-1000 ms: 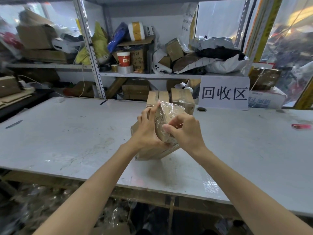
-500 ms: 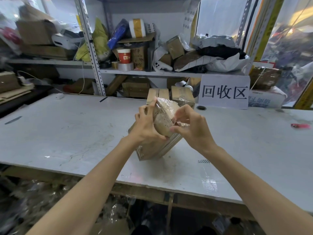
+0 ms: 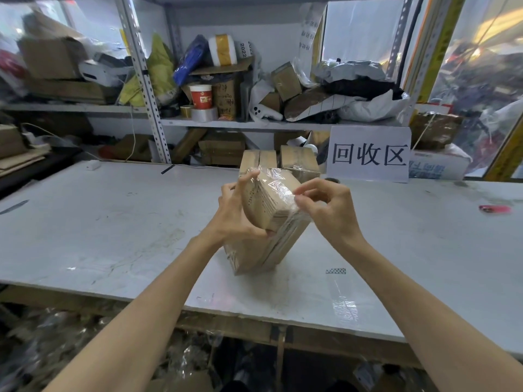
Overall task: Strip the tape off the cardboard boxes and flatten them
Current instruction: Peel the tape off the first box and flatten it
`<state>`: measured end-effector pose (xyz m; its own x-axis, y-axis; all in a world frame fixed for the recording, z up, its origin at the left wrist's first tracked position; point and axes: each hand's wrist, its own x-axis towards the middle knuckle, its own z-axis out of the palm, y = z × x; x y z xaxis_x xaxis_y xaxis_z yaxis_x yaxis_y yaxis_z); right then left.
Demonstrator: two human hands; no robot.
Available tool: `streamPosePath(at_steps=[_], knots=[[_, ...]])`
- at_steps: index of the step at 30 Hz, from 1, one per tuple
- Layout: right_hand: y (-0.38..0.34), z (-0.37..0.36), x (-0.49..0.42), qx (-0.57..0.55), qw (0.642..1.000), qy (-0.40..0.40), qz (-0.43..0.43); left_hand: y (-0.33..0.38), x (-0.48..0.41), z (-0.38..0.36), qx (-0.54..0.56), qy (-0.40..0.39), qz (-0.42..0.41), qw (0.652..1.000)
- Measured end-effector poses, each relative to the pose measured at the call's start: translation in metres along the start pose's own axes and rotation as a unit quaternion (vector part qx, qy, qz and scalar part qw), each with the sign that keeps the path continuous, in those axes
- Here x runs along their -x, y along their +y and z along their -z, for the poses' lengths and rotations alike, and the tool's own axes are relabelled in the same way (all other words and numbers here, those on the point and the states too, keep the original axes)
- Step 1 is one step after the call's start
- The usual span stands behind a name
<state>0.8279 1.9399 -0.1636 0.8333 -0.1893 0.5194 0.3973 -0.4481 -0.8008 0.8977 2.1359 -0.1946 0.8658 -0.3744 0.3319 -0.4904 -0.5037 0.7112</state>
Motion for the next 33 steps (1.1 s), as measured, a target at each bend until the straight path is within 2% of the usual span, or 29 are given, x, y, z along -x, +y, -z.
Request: streamPosePath(at_steps=[5, 8, 11, 13, 16, 18, 20, 23, 25, 29, 31, 33], knots=[[-0.002, -0.018, 0.004, 0.179, 0.983, 0.031, 0.032, 0.009, 0.005, -0.007, -0.005, 0.025, -0.026, 0.999], [-0.006, -0.015, 0.002, 0.206, 0.978, -0.007, 0.025, 0.01, 0.009, -0.013, -0.006, 0.036, -0.019, 0.999], [-0.009, -0.009, 0.001, 0.233, 0.969, -0.045, 0.067, 0.019, 0.002, -0.012, 0.052, 0.035, 0.044, 0.997], [-0.01, -0.009, 0.003, 0.222, 0.971, -0.052, 0.078, 0.024, -0.004, -0.012, 0.057, 0.056, 0.077, 0.994], [-0.01, -0.011, 0.007, 0.222, 0.97, -0.039, 0.092, 0.023, -0.005, -0.017, 0.032, 0.075, 0.077, 0.994], [-0.006, -0.011, 0.008, 0.181, 0.982, 0.001, 0.059, 0.02, -0.004, -0.016, 0.048, 0.065, 0.072, 0.994], [-0.003, -0.011, 0.009, 0.094, 0.995, 0.044, -0.014, 0.019, -0.004, -0.012, 0.08, 0.059, 0.072, 0.992], [0.001, -0.017, 0.009, -0.051, 0.985, 0.088, -0.14, 0.014, -0.003, -0.006, 0.11, 0.06, 0.082, 0.989], [0.002, -0.02, 0.006, -0.067, 0.982, 0.084, -0.155, 0.01, -0.002, -0.004, 0.114, 0.064, 0.09, 0.987], [-0.007, -0.027, 0.002, 0.078, 0.993, 0.045, -0.082, 0.008, -0.003, -0.008, 0.098, 0.08, 0.096, 0.987], [-0.008, -0.026, 0.001, 0.197, 0.979, 0.035, -0.034, 0.007, -0.003, -0.009, 0.094, 0.087, 0.096, 0.987], [-0.007, -0.022, 0.0, 0.24, 0.971, 0.017, 0.008, 0.005, -0.003, -0.009, 0.097, 0.092, 0.09, 0.987]])
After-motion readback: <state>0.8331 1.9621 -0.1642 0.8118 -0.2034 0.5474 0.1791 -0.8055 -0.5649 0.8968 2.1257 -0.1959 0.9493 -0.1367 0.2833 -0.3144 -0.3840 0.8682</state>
